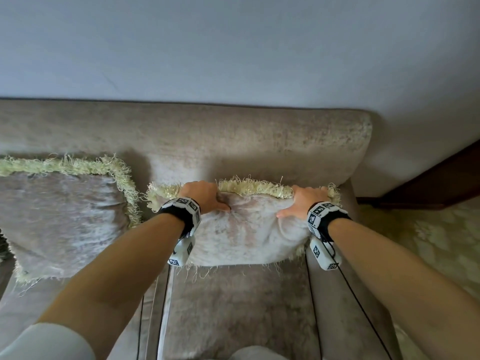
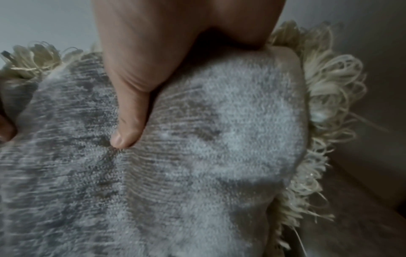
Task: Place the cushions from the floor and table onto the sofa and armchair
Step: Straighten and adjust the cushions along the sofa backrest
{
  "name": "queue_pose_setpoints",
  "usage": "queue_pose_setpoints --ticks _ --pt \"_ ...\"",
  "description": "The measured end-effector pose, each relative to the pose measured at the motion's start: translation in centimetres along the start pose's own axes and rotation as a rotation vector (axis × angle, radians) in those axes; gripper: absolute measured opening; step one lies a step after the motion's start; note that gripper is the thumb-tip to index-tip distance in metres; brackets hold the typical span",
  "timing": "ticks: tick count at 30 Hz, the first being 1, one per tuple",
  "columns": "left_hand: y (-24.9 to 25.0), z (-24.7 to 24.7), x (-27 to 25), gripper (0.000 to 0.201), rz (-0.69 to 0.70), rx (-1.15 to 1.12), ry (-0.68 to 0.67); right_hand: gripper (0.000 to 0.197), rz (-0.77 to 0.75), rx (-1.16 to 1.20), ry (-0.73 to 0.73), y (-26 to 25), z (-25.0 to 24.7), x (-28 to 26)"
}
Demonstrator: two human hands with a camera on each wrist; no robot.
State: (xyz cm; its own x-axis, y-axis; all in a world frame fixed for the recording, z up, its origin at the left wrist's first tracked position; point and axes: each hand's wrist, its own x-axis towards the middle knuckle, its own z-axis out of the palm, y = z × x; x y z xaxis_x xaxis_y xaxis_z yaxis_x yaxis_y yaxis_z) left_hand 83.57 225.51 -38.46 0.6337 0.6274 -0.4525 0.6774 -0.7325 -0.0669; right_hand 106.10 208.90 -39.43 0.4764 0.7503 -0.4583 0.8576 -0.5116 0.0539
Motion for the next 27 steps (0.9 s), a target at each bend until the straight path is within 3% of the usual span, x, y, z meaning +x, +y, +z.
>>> queue_pose_setpoints --ticks 8,12,22,27 --pt "0.4 -0.6 2.3 0.059 0.003 -0.08 -0.073 0.09 0.015 -0.049 -0.059 0.6 -0.7 1.4" --pt "0.0 -1.3 3.2 0.057 0.03 -0.153 -0.118 0.076 -0.014 -0.016 -0.107 0.9 -1.6 1.6" --pt "0.0 -2.5 5.0 0.056 0.052 -0.165 -0.178 0.067 -0.009 0.057 -0.191 1.5 -2.9 1.8" --pt "0.2 -1.5 5.6 0.059 0.049 -0.115 -0.171 0.083 0.006 0.026 -0.194 1.4 -2.0 2.7"
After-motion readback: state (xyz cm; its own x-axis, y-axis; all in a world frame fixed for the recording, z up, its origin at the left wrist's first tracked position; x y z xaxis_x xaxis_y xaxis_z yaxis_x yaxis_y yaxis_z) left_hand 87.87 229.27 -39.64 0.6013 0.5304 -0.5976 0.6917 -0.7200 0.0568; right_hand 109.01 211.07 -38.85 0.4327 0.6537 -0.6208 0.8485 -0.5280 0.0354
